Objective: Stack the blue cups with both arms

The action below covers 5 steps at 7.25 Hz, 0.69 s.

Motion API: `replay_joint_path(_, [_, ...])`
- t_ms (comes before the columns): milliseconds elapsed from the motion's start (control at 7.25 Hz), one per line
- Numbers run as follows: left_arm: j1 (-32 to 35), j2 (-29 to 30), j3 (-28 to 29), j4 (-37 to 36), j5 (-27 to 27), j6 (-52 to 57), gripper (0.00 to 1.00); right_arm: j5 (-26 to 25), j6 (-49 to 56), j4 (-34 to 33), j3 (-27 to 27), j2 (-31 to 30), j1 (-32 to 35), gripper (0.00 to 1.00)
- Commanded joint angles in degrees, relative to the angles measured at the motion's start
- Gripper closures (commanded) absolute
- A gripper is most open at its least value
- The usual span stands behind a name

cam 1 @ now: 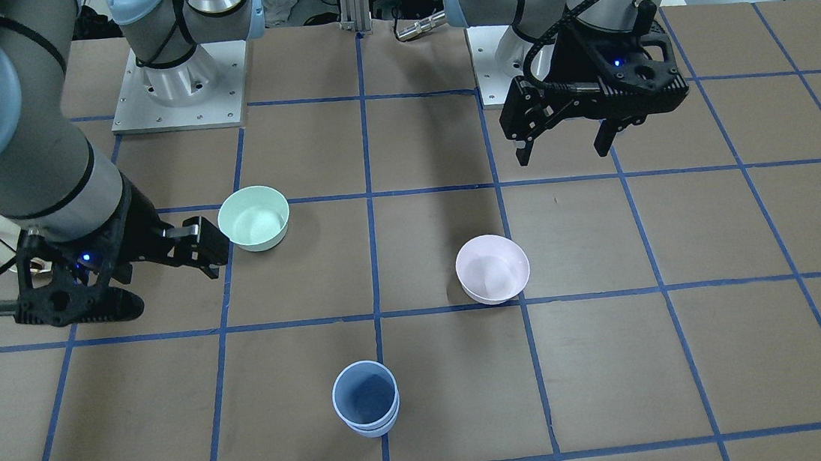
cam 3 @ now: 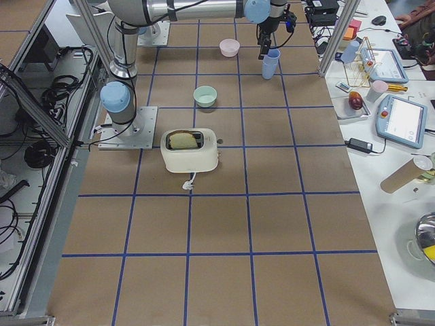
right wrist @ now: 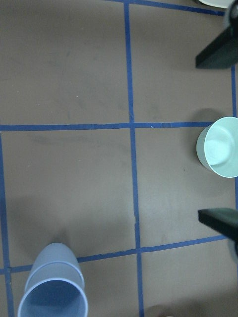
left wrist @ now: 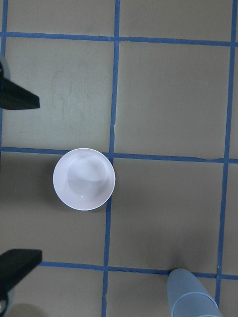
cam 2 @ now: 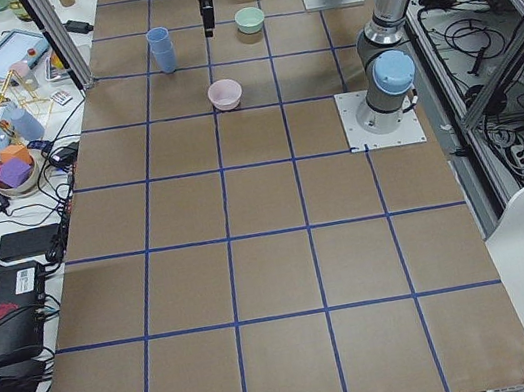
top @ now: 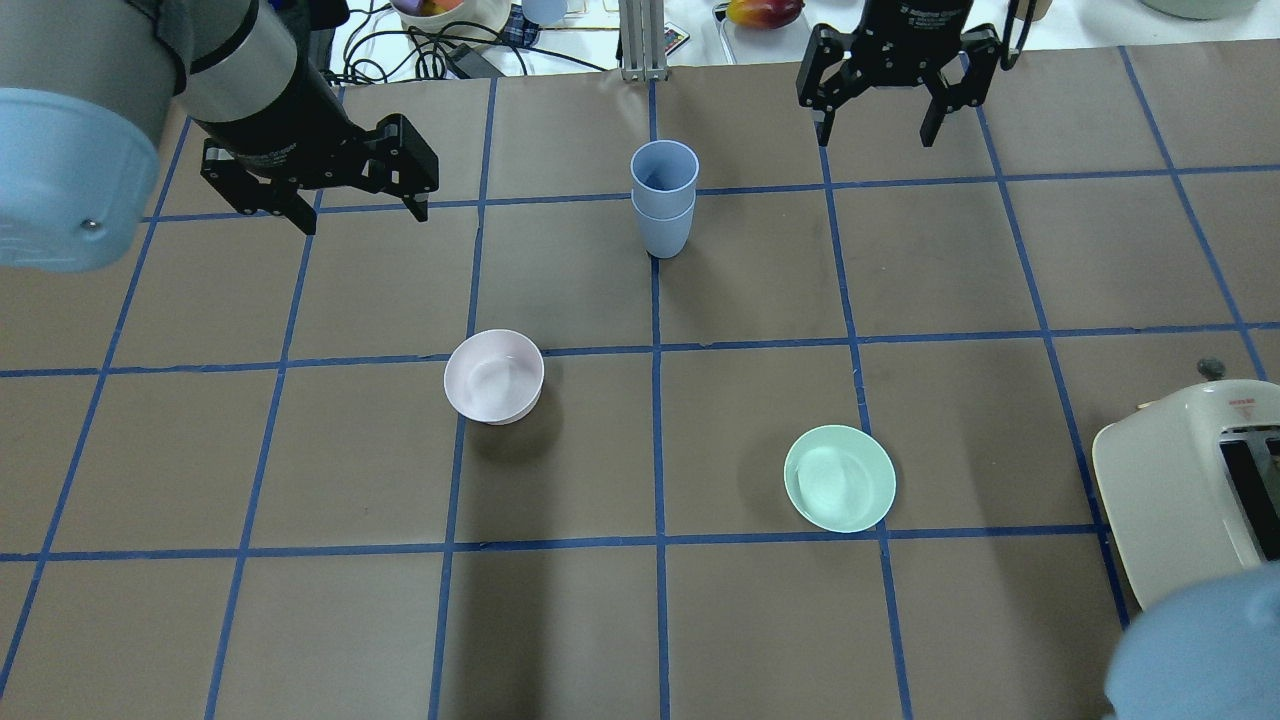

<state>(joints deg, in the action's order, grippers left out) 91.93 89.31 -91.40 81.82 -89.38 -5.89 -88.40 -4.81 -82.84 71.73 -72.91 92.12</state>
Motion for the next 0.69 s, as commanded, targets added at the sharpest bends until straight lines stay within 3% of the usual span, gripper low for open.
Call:
replay_joint_path(0, [0.0, 0.0, 0.0, 0.0, 0.0, 0.0, 0.00, -0.5, -0.2, -0.7, 8.8, -8.2, -0.4, 0.00])
replay_joint_path(552, [0.0, 0.0, -0.1, 0.0, 0.0, 0.0, 0.00, -3.5, 0.5, 1.4, 9.2, -10.8, -0.1, 0.00])
